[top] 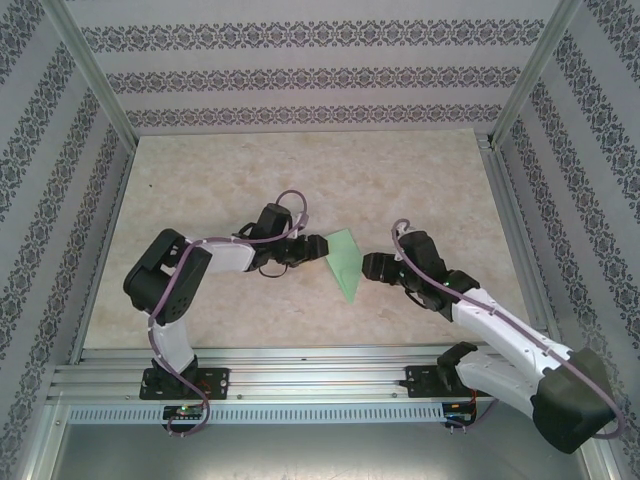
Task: Fold a paper plane with a square sheet of paper (fold left side to right side)
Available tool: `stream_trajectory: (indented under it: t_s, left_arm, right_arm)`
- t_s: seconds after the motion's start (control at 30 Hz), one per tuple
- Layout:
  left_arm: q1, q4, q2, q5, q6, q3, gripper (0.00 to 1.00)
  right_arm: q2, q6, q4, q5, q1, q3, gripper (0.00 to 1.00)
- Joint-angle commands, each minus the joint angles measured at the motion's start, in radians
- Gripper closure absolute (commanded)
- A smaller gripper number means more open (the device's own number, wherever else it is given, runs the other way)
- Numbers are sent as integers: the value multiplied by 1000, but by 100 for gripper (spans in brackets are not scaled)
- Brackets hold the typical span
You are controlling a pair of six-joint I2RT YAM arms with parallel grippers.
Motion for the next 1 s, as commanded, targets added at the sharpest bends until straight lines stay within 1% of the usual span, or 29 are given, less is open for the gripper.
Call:
stream_trajectory:
  t_s: [0.0,0.1,0.17,0.27,0.37,0.53,0.67,0.83,0.97]
  left_arm:
    - [-15,78,50,27,-26,66,43]
    - [-19,94,85,49,-24,94,56]
    - [-19,97,90,63,-7,101,70]
    - [-15,52,70,74,51,103,85]
    - [0,15,34,93,114,87,94]
    - [40,-10,-41,158,205,43,100]
    - [54,-34,-81,238,279,34,100]
    - [55,-64,-113,282,340,33,100]
    - [58,-87,-124,298,362,39,100]
  right_arm:
    - [-31,49,148,-243,-113,-59,26]
    - [-21,47,198,-365,-218,-98,27]
    - [3,26,221,-420,-263,-103,27]
    - [77,-8,263,-478,-291,-85,28]
    - [176,-44,340,-547,-301,-61,30]
    - [373,-40,579,-659,-317,-39,31]
    - [542,-7,735,-756,-314,7,34]
    - [653,56,887,-820,-299,22,34]
    - [713,121,1014,-862,-288,13,39]
